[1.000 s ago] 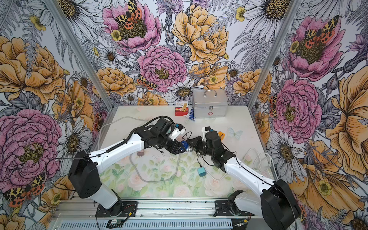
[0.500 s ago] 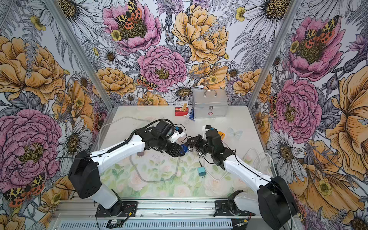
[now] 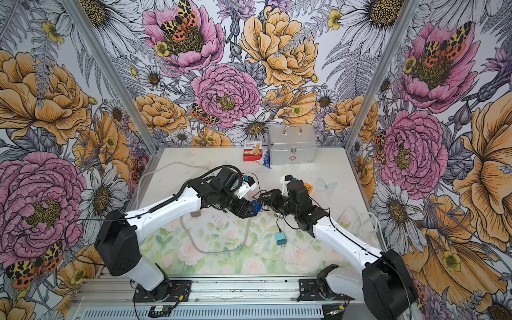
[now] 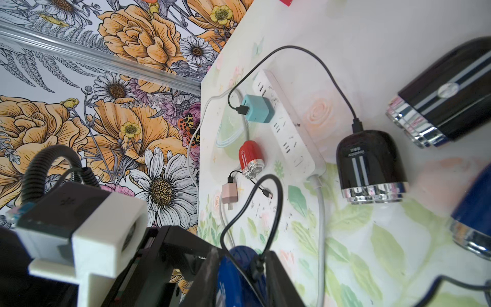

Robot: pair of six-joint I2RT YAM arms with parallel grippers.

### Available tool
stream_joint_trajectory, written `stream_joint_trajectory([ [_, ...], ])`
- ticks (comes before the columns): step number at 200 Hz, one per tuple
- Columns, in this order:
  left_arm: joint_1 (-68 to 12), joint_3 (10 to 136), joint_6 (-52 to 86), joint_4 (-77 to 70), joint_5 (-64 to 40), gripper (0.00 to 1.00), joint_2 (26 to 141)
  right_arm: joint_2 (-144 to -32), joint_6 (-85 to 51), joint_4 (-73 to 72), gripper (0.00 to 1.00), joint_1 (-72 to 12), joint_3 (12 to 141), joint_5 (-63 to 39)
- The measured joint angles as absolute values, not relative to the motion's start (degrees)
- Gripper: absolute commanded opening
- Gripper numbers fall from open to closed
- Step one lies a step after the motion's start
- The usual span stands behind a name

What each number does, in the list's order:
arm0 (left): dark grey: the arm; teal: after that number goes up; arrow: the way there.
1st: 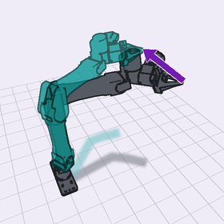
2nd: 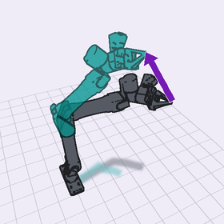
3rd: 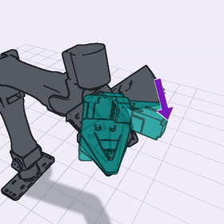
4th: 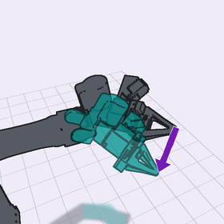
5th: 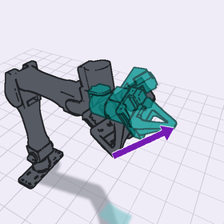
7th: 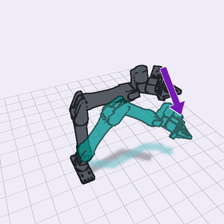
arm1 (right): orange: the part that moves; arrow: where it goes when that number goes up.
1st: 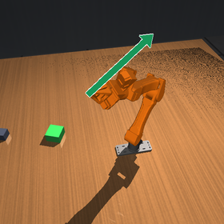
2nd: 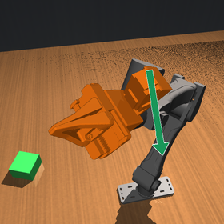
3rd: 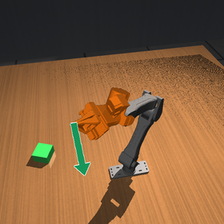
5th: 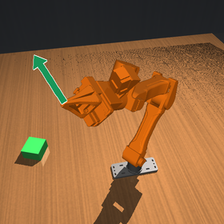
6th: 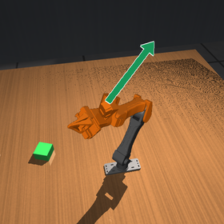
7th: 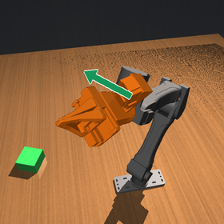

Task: Unplug the electric shaver
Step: Remove the charging cable from the electric shaver.

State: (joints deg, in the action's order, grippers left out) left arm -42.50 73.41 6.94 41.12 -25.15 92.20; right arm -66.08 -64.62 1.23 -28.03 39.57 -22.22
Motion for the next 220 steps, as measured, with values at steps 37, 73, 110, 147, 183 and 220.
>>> stream_joint_trajectory([
  [37, -42.5, 73.5, 7.1, 41.2, -25.1, 0.42, 92.2, -63.6, -64.9, 1.5, 0.37, -27.8, 39.6, -21.7],
  [73, -42.5, 74.7, 7.1, 41.3, -25.1, 0.42, 92.2, -66.1, -64.9, 1.7, 0.38, -27.8, 39.6, -21.9],
  [110, -43.0, 75.4, 7.2, 41.3, -25.2, 0.42, 92.2, -68.4, -64.8, 2.2, 0.33, -28.2, 40.0, -22.3],
  [147, -43.4, 75.5, 7.2, 41.2, -25.2, 0.42, 92.2, -69.6, -65.1, 1.3, 0.23, -28.6, 41.4, -22.4],
  [183, -43.2, 75.8, 7.6, 41.1, -25.2, 0.42, 92.2, -70.0, -65.1, 0.6, 0.17, -28.7, 41.4, -22.8],
  [220, -42.1, 75.8, 8.5, 41.1, -26.9, 0.42, 92.2, -70.3, -65.3, 0.0, 0.11, -28.7, 41.4, -22.7],
])
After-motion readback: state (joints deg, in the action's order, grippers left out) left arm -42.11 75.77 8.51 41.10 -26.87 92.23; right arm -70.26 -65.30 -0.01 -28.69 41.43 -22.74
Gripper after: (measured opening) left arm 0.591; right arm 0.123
